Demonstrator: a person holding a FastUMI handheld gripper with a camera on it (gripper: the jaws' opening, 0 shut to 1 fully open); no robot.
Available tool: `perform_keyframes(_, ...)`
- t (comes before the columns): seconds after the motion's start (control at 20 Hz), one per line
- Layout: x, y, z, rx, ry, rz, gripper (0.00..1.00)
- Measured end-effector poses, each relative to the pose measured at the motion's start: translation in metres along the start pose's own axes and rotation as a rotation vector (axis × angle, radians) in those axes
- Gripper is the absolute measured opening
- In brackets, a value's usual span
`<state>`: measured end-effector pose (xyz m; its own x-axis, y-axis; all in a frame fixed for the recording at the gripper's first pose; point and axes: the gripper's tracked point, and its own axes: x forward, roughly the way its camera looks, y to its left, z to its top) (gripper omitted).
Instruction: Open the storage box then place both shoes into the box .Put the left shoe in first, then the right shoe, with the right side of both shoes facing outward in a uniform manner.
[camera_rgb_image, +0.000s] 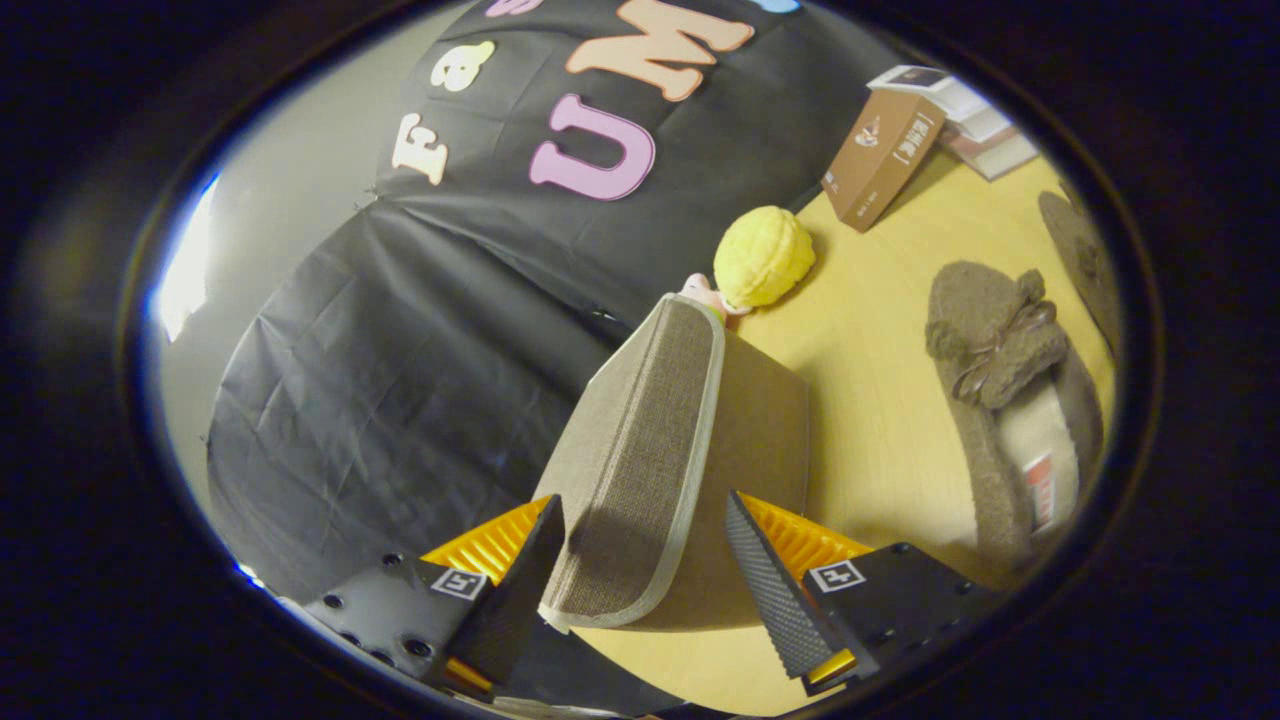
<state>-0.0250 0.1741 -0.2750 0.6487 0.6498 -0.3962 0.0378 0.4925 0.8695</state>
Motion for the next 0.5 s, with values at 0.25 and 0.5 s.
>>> perform_keyframes(0.25, 0.006, 0.000, -0.012, 0.121, 0.058, 0.059, 1.00)
perform_keyframes(0.5, 0.007, 0.005, -0.012, 0.191, 0.088, 0.097, 0.98)
